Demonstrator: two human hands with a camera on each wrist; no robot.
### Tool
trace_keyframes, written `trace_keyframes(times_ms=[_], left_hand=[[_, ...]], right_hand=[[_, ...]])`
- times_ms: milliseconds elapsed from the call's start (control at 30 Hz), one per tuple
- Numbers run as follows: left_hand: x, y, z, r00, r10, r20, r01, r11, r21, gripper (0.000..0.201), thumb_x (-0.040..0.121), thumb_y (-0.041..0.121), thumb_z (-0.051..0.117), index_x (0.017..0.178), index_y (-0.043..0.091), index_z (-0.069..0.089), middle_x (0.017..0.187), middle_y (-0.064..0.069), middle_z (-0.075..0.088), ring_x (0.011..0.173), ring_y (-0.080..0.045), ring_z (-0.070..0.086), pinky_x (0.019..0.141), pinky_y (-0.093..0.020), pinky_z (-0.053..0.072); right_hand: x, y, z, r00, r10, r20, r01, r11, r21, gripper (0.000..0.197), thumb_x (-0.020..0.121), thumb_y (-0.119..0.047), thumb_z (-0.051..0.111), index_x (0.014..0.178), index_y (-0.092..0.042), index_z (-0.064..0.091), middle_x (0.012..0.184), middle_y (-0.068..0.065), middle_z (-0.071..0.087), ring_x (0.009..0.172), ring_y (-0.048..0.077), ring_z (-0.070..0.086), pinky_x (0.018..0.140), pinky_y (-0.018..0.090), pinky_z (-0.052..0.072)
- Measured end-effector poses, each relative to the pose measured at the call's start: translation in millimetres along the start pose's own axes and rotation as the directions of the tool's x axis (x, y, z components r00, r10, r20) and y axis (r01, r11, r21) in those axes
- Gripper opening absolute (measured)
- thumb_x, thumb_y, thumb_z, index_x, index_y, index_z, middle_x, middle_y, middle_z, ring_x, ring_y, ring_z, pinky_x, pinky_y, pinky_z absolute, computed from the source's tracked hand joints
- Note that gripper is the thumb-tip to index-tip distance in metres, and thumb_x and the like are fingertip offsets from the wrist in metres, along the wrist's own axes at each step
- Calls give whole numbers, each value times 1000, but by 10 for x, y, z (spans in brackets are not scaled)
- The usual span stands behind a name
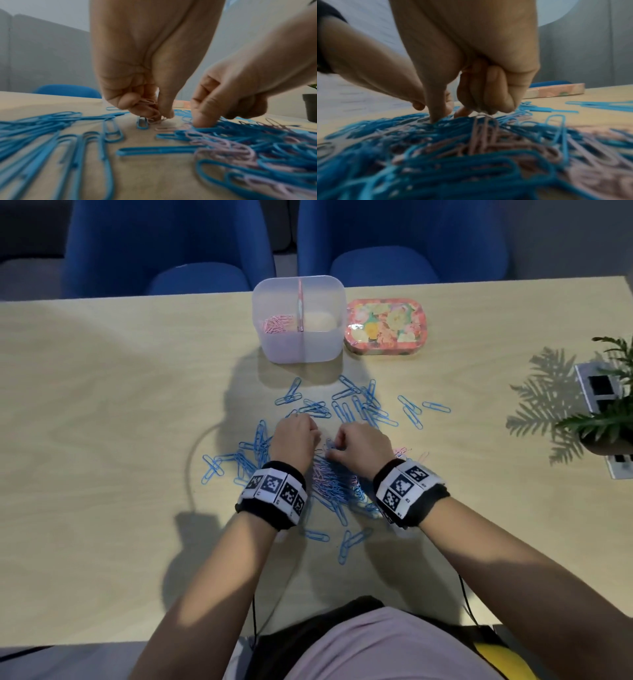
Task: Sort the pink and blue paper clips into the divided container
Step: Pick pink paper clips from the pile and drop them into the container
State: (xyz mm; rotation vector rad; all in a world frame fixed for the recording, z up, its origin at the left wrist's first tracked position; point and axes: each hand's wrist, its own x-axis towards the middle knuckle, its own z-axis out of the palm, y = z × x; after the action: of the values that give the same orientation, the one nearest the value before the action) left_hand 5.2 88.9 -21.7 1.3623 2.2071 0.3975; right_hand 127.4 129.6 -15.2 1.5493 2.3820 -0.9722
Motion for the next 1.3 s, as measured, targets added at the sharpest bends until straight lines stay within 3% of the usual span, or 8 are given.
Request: trace_keyframes(times_ms=[267,400,533,633,800,1000,1200,1300], left_hand=[[-35,-362,-162,985,-174,13,150,810,-567,7,95,7,41,95,13,46,71,0,50,51,-1,54,62,-28,44],[-30,-294,-185,957,-187,223,291,635,-716,22,98,7,35,83,12,50,65,-3,45,39,-1,46,44,-14,39],[-61,-265,-177,977,-61,206,167,819,-548,24,92,31,54,83,10,60,63,0,51,54,-8,47,55,-20,37],[-104,-289,-127,988,57,142,-19,967,-252,14,83,24,66,88,11,62,67,5,51,62,-9,47,59,-18,35],[-117,-295,-48,981,162,104,-168,984,53,14,85,24,62,90,11,62,99,-8,59,95,-22,54,79,-33,41],[-179,-345,-65,982,157,107,-152,987,-52,10,91,17,53,90,7,55,92,-6,51,85,-20,49,74,-26,35],[-131,-330,-122,990,-1,143,80,836,-543,10,91,14,55,100,13,60,83,-1,53,68,-9,48,61,-15,43],[-61,-200,-126,942,-73,327,290,663,-690,18,91,6,46,88,17,60,68,-1,54,53,-8,43,51,-20,34]], right_hand=[[-335,158,1,986,-31,166,31,1000,1,19,80,-30,66,68,-19,56,74,1,62,76,22,59,65,29,40],[-122,27,-92,997,12,-73,-11,1000,7,18,82,-34,61,82,-16,65,91,5,68,89,27,62,73,32,45],[16,-130,-57,996,2,-93,-16,988,-155,34,76,-40,67,88,-9,62,93,10,67,90,30,63,68,31,41],[30,-168,69,997,-20,-69,7,984,-180,27,82,-33,64,94,-9,62,97,11,67,95,32,62,77,35,45],[-6,-240,141,998,-55,-6,54,984,-170,19,89,-19,51,92,-4,61,96,17,65,91,36,62,67,34,40],[91,18,-102,999,14,-29,0,902,432,15,83,-9,58,71,-3,63,66,7,62,54,11,54,56,22,45],[79,556,-464,967,249,52,-129,303,944,21,87,8,44,76,-7,53,62,10,57,36,8,49,36,17,31],[70,623,-451,977,204,-66,-62,565,823,25,90,1,43,77,-16,56,59,3,53,41,7,46,42,16,32]])
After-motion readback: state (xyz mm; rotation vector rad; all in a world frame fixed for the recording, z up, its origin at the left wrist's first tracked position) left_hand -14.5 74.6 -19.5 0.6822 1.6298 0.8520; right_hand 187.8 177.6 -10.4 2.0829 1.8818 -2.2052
